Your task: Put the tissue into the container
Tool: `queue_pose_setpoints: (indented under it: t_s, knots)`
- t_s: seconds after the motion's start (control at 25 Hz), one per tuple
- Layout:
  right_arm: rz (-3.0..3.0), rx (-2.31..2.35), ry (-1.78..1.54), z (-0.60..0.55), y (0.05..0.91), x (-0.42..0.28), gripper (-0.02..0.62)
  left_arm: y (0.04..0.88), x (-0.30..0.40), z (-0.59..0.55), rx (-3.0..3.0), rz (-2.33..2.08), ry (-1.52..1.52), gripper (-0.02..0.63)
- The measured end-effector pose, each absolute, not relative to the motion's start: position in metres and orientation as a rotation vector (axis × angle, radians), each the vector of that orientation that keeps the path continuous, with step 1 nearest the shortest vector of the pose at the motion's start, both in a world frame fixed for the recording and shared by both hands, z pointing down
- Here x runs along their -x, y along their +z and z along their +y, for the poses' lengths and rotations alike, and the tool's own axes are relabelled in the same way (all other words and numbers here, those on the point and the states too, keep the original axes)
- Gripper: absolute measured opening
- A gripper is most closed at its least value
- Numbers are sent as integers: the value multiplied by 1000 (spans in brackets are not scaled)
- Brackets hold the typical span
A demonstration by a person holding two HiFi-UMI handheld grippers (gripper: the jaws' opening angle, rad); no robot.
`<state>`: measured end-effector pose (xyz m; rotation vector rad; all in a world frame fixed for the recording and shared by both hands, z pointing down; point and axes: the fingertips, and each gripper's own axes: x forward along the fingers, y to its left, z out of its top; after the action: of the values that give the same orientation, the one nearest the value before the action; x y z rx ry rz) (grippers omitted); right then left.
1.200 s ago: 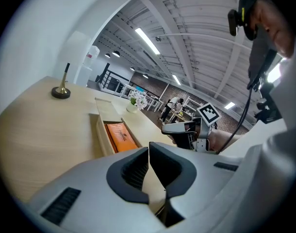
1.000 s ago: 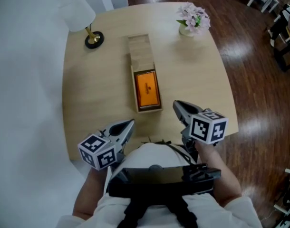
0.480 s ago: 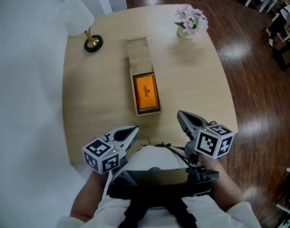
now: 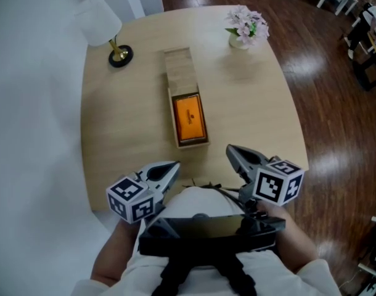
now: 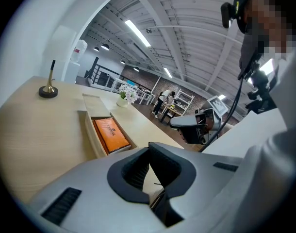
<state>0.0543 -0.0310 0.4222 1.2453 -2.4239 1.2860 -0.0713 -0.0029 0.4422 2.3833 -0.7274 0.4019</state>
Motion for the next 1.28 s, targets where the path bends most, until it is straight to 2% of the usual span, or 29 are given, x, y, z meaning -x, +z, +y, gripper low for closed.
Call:
queue_pose_setpoints:
  t_s: [1.28]
  knots:
    - [-2419,-1097,1069,-24,420,-33,0,445,71,0,-2368,-725,417,0]
